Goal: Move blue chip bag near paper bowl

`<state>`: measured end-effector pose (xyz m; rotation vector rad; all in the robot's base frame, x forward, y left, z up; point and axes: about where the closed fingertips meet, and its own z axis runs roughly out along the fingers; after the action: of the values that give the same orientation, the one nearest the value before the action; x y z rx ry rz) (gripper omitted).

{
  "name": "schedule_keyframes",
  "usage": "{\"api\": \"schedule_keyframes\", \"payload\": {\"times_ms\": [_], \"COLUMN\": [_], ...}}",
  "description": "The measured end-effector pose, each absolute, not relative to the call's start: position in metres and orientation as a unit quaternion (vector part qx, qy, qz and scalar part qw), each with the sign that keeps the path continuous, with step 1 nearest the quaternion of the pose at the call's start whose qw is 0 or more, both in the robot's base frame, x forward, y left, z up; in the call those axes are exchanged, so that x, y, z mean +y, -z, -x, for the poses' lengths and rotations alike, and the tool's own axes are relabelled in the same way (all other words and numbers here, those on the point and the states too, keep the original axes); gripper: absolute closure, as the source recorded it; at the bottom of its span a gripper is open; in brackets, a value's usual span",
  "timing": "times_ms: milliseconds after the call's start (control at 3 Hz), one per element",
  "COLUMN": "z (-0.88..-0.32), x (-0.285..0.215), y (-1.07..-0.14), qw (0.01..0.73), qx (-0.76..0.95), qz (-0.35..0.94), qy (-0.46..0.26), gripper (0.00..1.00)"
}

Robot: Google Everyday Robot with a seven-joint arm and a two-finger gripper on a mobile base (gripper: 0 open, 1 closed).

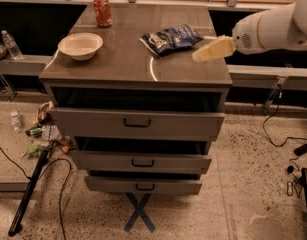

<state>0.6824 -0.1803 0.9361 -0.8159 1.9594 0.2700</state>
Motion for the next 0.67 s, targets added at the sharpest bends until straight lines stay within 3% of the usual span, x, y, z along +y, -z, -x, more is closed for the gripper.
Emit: {"api": "schedule_keyframes", "payload": {"times_ms": [667], "z": [-0.768], "x": [-0.166], "y": [-0.931], "qw": [0.544], "qx": [0.782], "qz": [0.283], "qy": [-0.11], "gripper": [0.0]}}
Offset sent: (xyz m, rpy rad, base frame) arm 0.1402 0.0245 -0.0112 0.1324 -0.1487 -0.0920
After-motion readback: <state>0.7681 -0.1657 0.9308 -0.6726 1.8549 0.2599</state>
